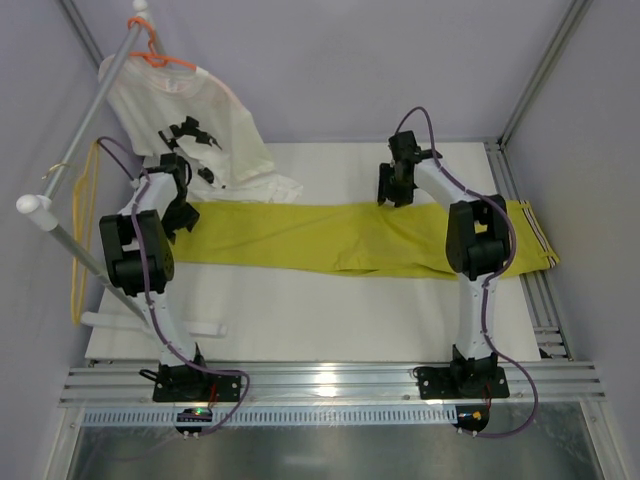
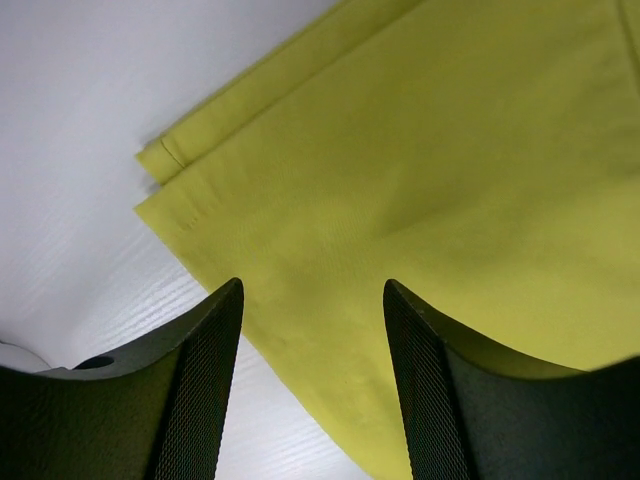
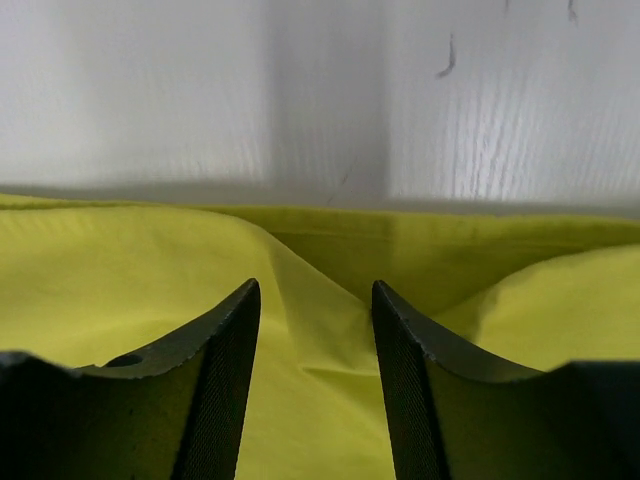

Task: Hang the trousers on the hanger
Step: Fold the trousers

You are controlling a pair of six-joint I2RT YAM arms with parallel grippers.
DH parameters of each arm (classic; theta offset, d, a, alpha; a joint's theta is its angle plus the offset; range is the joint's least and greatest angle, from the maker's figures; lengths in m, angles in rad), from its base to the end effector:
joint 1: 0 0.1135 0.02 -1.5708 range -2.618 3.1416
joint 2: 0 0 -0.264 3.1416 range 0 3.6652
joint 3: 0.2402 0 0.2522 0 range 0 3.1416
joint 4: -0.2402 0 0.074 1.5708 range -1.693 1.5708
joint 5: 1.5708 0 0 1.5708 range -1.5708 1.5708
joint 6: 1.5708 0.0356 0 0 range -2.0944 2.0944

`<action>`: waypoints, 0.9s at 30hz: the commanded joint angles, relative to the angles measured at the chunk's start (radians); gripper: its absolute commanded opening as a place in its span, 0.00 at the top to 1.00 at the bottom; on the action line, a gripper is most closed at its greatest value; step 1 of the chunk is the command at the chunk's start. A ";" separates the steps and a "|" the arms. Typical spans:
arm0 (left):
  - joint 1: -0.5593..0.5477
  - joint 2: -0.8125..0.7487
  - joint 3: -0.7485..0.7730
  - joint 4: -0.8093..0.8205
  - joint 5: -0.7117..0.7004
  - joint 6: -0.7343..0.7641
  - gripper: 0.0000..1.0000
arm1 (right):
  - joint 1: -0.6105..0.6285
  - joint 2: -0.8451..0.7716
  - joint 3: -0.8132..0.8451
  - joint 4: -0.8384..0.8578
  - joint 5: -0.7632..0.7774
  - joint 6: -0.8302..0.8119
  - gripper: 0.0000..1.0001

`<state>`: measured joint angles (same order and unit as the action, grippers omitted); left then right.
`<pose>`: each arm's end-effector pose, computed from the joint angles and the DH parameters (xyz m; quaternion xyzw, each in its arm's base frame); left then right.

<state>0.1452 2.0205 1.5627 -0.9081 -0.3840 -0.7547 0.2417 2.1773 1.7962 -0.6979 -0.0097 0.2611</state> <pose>0.3966 0.0715 0.1920 -0.4423 0.8708 0.1509 0.1527 0.4581 0.1133 0.1984 0.0082 0.9699 0.0651 0.2346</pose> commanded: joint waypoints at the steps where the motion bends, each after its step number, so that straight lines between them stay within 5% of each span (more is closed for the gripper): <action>1: -0.053 -0.083 0.008 -0.003 -0.039 0.014 0.41 | 0.007 -0.155 -0.037 -0.091 0.065 0.111 0.48; 10: -0.180 -0.203 -0.157 0.141 0.028 0.069 0.41 | 0.083 -0.341 -0.236 -0.052 -0.030 0.148 0.50; 19: -0.159 0.009 -0.027 0.038 -0.012 0.061 0.40 | 0.280 -0.347 -0.408 0.103 -0.053 0.155 0.49; 27: -0.148 0.044 0.030 -0.041 -0.113 0.051 0.40 | 0.360 -0.332 -0.538 0.181 -0.018 0.168 0.50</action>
<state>-0.0093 2.0640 1.5558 -0.8959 -0.4171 -0.7017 0.5842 1.8545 1.2922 -0.5880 -0.0525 0.4046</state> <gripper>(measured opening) 0.597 0.508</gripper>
